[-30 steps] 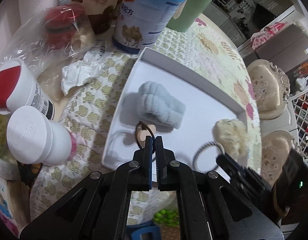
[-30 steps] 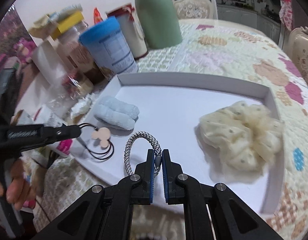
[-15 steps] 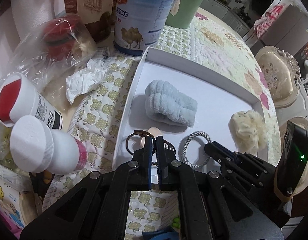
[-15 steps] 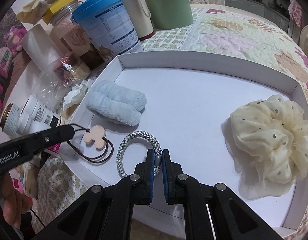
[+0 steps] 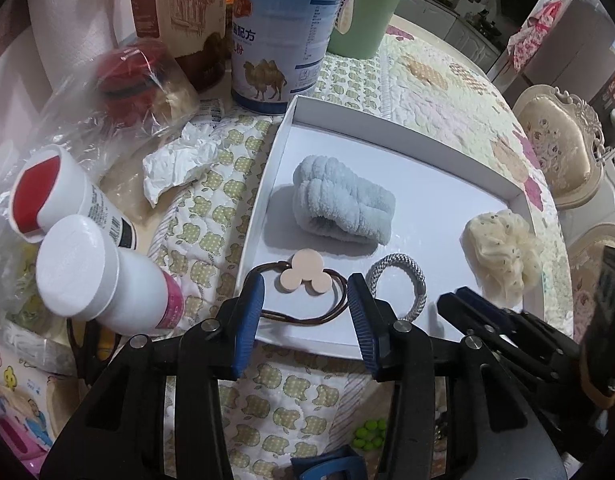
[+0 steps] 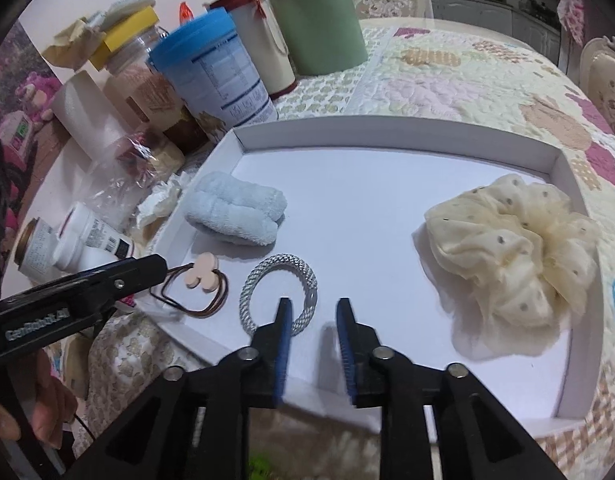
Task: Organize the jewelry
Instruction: 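Open both tools to release the hair ties and withdraw, then grasp the blue hair claw with left tool while right tool grasps the red bead bracelet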
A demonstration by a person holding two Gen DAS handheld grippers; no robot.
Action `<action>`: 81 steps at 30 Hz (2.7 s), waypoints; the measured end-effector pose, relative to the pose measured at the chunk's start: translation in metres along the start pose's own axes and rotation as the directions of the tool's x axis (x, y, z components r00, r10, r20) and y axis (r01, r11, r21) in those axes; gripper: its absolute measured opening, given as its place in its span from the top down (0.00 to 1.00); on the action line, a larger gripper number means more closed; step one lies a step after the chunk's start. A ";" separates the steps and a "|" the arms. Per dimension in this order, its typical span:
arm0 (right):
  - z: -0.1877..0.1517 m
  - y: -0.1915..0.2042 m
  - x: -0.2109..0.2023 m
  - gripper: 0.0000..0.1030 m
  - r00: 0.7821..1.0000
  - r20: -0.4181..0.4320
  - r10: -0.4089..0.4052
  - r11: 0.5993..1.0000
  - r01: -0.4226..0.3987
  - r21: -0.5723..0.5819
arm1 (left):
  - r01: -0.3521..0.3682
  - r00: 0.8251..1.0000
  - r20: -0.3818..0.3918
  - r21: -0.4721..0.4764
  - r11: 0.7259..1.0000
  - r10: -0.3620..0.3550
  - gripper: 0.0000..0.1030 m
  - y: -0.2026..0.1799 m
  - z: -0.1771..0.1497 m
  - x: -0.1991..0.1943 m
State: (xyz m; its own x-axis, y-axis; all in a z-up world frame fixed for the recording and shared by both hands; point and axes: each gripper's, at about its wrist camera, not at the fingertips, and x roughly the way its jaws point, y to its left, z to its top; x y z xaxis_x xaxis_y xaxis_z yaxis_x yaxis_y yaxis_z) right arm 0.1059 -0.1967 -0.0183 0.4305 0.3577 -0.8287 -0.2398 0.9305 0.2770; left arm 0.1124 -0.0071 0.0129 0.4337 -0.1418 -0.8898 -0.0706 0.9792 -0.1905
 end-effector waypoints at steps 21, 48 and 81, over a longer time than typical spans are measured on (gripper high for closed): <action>-0.067 -0.008 -0.098 0.65 0.990 0.133 -0.044 0.997 0.034 0.074 | -0.059 0.995 0.085 0.102 0.993 0.050 0.59 -0.026 -0.061 -0.047; -0.181 -0.038 -0.142 0.65 0.994 0.091 -0.064 0.993 0.054 0.104 | -0.011 0.999 -0.033 0.092 0.996 0.014 0.49 -0.011 -0.156 -0.069; -0.137 -0.106 -0.095 0.58 0.979 0.046 -0.198 0.972 0.191 0.136 | -0.012 0.989 -0.144 0.059 0.998 0.020 0.36 -0.036 -0.136 -0.011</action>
State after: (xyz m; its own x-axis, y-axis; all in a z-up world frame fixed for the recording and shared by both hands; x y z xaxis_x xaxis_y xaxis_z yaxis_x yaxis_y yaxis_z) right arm -0.0291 -0.3403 -0.0354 0.5088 0.1693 -0.8441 -0.0324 0.9835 0.1778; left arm -0.0117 -0.0607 -0.0269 0.2984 -0.1415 -0.9439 -0.0224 0.9876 -0.1552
